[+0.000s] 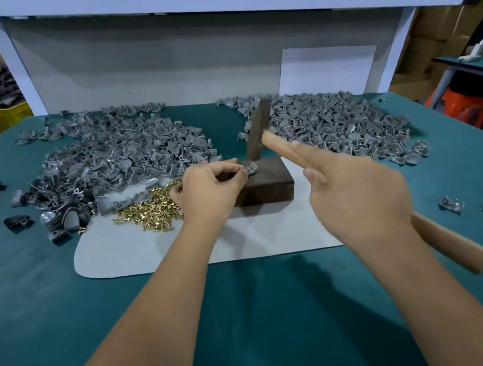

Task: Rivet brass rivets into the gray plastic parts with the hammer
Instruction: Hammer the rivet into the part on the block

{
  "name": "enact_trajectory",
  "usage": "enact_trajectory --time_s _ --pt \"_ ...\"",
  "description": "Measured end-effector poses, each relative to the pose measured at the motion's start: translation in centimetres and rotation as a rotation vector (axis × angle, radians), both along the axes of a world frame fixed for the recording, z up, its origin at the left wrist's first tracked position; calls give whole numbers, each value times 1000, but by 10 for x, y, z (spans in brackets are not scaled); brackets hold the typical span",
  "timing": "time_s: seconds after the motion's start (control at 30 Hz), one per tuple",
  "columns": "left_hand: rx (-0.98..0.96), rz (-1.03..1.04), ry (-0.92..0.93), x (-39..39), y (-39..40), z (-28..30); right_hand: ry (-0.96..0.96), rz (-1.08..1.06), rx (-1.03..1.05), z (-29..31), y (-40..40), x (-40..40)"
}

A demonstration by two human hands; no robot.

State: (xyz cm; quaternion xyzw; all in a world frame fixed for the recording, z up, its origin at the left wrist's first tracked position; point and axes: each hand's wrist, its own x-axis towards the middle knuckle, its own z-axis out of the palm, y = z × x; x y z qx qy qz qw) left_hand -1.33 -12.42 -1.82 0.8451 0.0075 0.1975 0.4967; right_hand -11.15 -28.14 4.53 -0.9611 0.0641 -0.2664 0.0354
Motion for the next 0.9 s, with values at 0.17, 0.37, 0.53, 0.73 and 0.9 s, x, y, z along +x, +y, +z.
enact_trajectory --time_s 0.17,0.37,0.53,0.73,0.9 --pt "-8 3 6 1 0 -1 -36 13 -49 2 3 -4" --pt "13 32 15 0 -2 1 -111 72 102 15 -2 8" --pt "66 15 51 0 1 2 -222 61 569 10 -9 42" --pt "-105 -97 64 -2 4 8 77 -74 530 -33 -21 56" --pt "-330 -275 21 -4 7 19 184 -81 387 -44 -23 60"
